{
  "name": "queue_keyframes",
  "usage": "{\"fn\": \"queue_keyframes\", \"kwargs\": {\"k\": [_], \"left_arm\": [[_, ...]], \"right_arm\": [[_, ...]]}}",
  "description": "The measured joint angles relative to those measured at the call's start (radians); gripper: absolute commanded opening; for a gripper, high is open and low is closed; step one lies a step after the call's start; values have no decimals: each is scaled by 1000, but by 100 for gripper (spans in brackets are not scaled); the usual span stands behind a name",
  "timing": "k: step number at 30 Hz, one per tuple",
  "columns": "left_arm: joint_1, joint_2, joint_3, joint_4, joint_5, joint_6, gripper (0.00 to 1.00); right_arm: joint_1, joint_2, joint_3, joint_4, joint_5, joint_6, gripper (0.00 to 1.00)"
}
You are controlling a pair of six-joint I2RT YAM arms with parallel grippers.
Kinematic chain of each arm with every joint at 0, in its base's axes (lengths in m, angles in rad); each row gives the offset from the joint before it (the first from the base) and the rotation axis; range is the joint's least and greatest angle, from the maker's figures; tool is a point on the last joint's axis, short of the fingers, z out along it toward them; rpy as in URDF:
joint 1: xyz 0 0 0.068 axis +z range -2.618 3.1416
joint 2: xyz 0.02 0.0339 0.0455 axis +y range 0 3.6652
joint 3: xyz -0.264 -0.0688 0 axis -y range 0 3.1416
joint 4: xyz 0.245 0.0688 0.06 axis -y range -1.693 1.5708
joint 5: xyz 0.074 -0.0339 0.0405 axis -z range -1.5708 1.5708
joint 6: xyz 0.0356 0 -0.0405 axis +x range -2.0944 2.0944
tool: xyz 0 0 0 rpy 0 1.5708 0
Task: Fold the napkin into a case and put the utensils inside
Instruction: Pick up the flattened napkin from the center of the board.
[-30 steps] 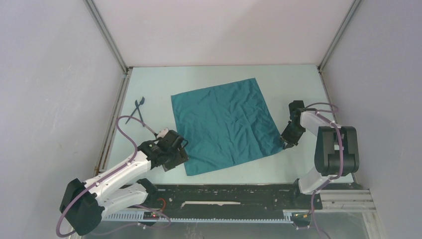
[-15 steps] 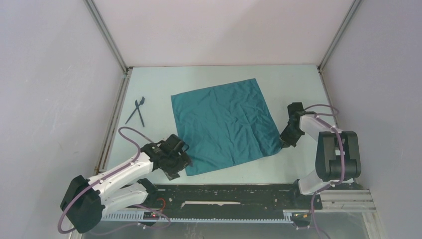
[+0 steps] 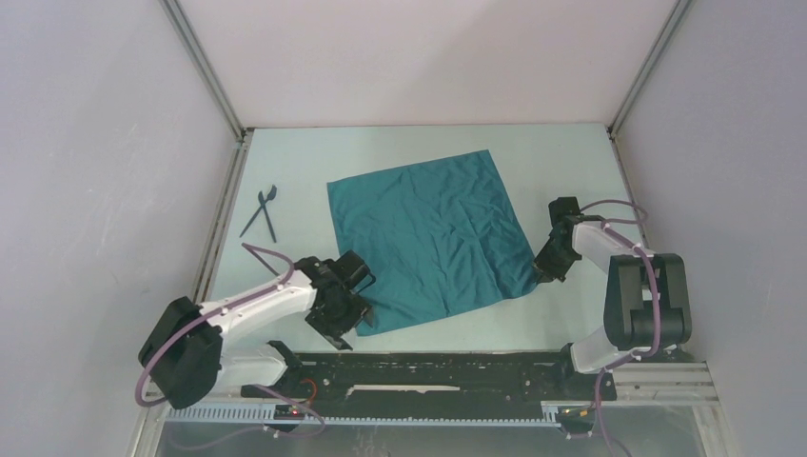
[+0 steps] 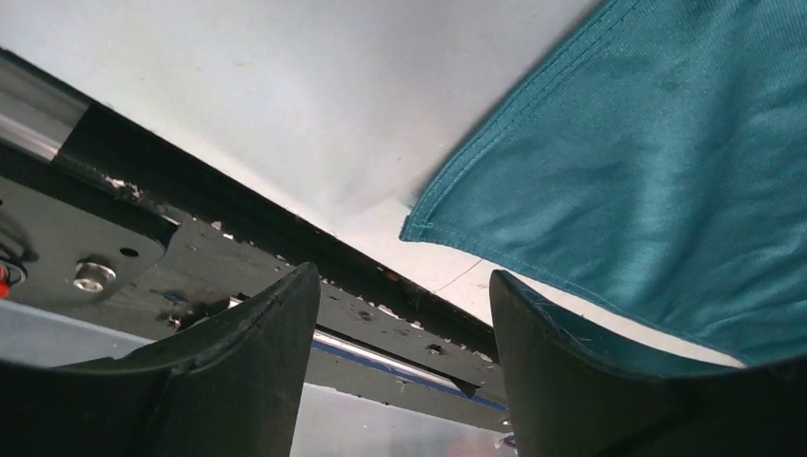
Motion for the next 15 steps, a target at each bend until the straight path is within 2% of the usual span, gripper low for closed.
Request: {"fn": "queue_keyframes", "kwargs": {"k": [5, 15], "left_arm": [[0, 75, 69, -36, 5, -26, 64], [0, 171, 98, -52, 6, -49, 57]], "right_arm": [[2, 0, -1, 3, 0, -1, 0], [5, 0, -4, 13, -9, -8, 0]]}}
